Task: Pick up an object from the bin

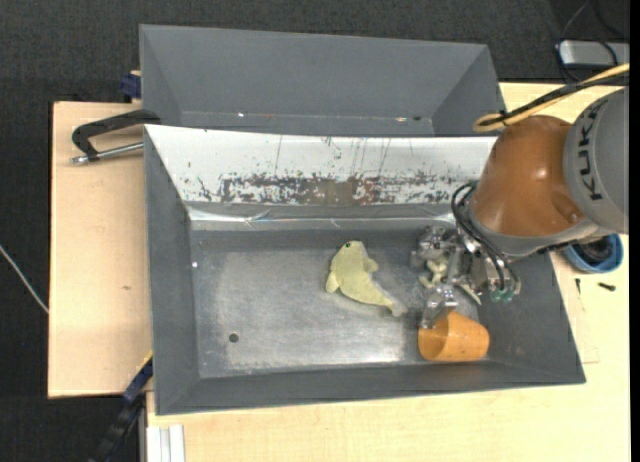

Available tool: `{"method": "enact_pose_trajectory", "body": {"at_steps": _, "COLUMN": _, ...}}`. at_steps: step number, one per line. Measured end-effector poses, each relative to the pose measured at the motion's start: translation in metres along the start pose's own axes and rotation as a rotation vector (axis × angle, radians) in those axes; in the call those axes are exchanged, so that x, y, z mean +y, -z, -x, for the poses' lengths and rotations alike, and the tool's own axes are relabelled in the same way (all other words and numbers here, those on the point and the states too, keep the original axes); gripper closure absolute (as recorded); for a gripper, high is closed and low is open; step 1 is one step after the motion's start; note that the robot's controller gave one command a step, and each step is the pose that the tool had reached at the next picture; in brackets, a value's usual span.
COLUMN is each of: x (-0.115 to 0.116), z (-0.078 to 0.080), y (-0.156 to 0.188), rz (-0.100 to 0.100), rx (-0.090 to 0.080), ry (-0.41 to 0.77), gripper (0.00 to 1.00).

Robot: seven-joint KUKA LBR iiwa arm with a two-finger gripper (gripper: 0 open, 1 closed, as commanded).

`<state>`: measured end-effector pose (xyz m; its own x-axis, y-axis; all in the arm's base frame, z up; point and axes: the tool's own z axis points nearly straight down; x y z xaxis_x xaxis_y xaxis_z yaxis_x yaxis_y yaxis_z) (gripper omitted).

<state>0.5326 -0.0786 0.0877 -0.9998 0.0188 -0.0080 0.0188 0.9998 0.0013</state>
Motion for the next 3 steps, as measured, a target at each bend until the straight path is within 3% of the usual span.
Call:
{"method": "enact_pose_trajectory", "body": {"at_steps": 1, "x": -0.047, "z": 0.042, "y": -0.016, "rz": 0.009, "rx": 0.010, "ry": 0.009, "gripper": 0.00}}
{"method": "enact_pose_trajectory", "body": {"at_steps": 2, "x": -0.047, "z": 0.043, "y": -0.016, "rz": 0.006, "rx": 0.002, "ry": 0.008, "gripper": 1.00}}
{"method": "enact_pose_trajectory", "body": {"at_steps": 3, "x": -0.029, "z": 0.041, "y": 0.114, "rz": -0.002, "rx": -0.004, "ry": 0.359, "gripper": 1.00}}
